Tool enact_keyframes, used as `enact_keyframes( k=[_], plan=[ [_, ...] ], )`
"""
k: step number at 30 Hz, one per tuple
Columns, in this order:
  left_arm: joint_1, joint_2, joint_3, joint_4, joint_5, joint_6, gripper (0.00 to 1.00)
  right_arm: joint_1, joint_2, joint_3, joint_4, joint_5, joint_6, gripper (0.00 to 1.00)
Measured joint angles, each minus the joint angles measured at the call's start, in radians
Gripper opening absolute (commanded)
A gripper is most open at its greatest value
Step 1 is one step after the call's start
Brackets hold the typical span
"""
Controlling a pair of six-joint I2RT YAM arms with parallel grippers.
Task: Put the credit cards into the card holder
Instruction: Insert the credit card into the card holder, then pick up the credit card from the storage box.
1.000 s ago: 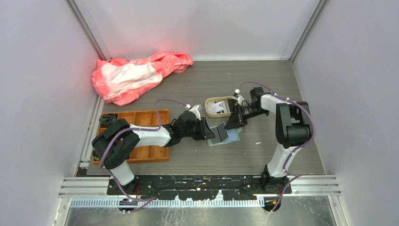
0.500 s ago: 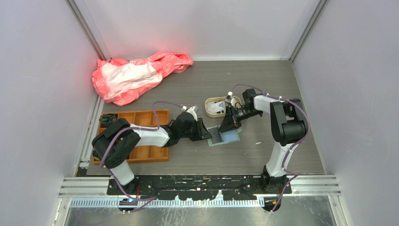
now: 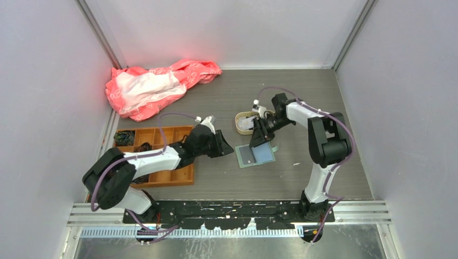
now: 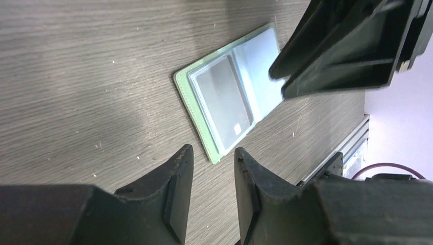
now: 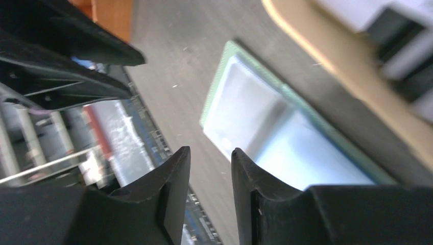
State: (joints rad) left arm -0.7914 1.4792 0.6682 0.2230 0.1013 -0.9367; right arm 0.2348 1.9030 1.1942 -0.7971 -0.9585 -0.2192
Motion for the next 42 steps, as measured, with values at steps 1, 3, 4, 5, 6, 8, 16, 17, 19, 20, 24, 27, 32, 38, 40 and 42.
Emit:
enact_keyframes(
  k=[1, 3, 4, 5, 6, 8, 16, 17, 19, 20, 24, 27, 32, 38, 40, 42],
  plan=[
    [0.000, -0.019, 0.002, -0.016, -0.006, 0.012, 0.39, -0.012, -0.023, 0.011, 0.001, 0.036, -0.014, 0.56],
    [0.006, -0.061, 0.008, -0.049, -0.022, 0.048, 0.43, -0.031, -0.084, 0.032, 0.012, 0.116, -0.036, 0.92],
    [0.010, -0.084, 0.014, -0.061, -0.029, 0.064, 0.47, -0.039, -0.117, 0.041, 0.027, 0.153, -0.043, 0.98],
    [0.016, -0.107, 0.016, -0.065, -0.031, 0.081, 0.51, -0.051, -0.150, 0.050, 0.050, 0.185, -0.048, 0.99],
    [0.024, -0.132, 0.016, -0.064, -0.034, 0.092, 0.56, -0.065, -0.174, 0.064, 0.072, 0.201, -0.046, 0.99],
    [0.048, -0.171, 0.014, -0.055, -0.036, 0.105, 0.58, -0.096, -0.172, 0.124, 0.082, 0.183, -0.029, 1.00],
    [0.150, -0.251, -0.103, 0.042, -0.014, 0.046, 0.57, -0.159, 0.056, 0.294, 0.120, 0.183, 0.101, 0.99],
    [0.150, -0.251, -0.111, 0.041, -0.013, 0.042, 0.57, -0.159, 0.067, 0.294, 0.116, 0.187, 0.118, 0.98],
    [0.150, -0.251, -0.117, 0.042, -0.011, 0.034, 0.57, -0.150, 0.084, 0.294, 0.122, 0.192, 0.141, 0.92],
    [0.149, -0.251, -0.117, 0.043, -0.008, 0.031, 0.56, -0.143, 0.089, 0.294, 0.124, 0.194, 0.152, 0.88],
    [0.150, -0.240, -0.117, 0.059, 0.005, 0.023, 0.56, -0.116, 0.095, 0.294, 0.140, 0.198, 0.185, 0.76],
    [0.150, -0.210, -0.116, 0.069, 0.024, 0.014, 0.55, -0.101, 0.101, 0.296, 0.147, 0.197, 0.202, 0.69],
    [0.150, -0.174, -0.116, 0.076, 0.046, -0.007, 0.54, -0.097, 0.140, 0.310, 0.146, 0.216, 0.224, 0.62],
    [0.150, -0.172, -0.116, 0.081, 0.057, -0.025, 0.54, -0.083, 0.185, 0.347, 0.130, 0.244, 0.236, 0.57],
    [0.150, -0.167, -0.116, 0.084, 0.058, -0.026, 0.54, -0.077, 0.190, 0.352, 0.125, 0.254, 0.235, 0.54],
    [0.150, -0.161, -0.116, 0.088, 0.061, -0.029, 0.54, -0.072, 0.195, 0.352, 0.122, 0.259, 0.234, 0.52]
  ],
)
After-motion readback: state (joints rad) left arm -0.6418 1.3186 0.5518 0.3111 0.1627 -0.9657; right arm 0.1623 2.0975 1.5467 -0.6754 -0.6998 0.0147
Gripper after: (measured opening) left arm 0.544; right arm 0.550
